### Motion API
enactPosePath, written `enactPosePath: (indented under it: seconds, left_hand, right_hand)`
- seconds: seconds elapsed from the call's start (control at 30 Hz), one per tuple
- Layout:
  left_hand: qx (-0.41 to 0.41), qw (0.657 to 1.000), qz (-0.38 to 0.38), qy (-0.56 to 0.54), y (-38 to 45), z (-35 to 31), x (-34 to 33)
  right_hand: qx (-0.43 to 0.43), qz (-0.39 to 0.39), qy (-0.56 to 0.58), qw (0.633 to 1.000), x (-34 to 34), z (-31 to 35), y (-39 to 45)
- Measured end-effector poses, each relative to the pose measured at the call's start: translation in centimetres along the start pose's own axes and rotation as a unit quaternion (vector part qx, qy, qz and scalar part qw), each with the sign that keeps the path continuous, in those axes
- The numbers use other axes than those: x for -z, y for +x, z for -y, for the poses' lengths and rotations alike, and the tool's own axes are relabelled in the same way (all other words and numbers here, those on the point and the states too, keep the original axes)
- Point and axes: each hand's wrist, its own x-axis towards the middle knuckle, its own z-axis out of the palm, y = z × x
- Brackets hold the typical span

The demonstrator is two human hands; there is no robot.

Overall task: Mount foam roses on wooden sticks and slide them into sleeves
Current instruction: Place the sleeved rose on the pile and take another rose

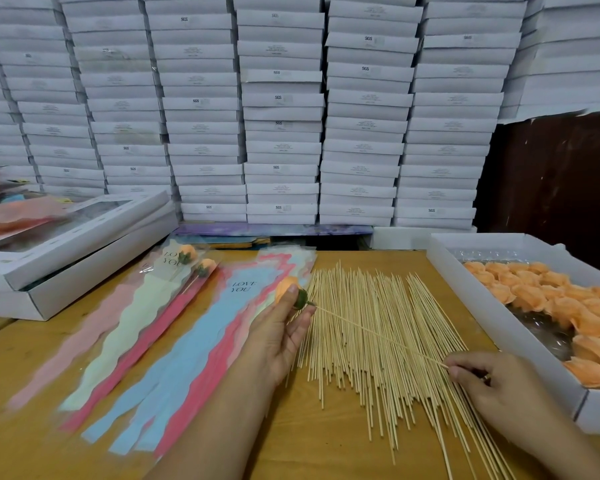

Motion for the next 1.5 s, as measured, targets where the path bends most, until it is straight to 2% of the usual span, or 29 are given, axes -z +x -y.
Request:
enactPosePath:
  seconds: [1.5]
  left_hand:
    - [-0.008,1.0,-0.01,0.003,-0.51,-0.17,-0.29]
  right_hand:
    - [0.041,0.002,0.004,0.999,-0.11,-0.19,-0.18]
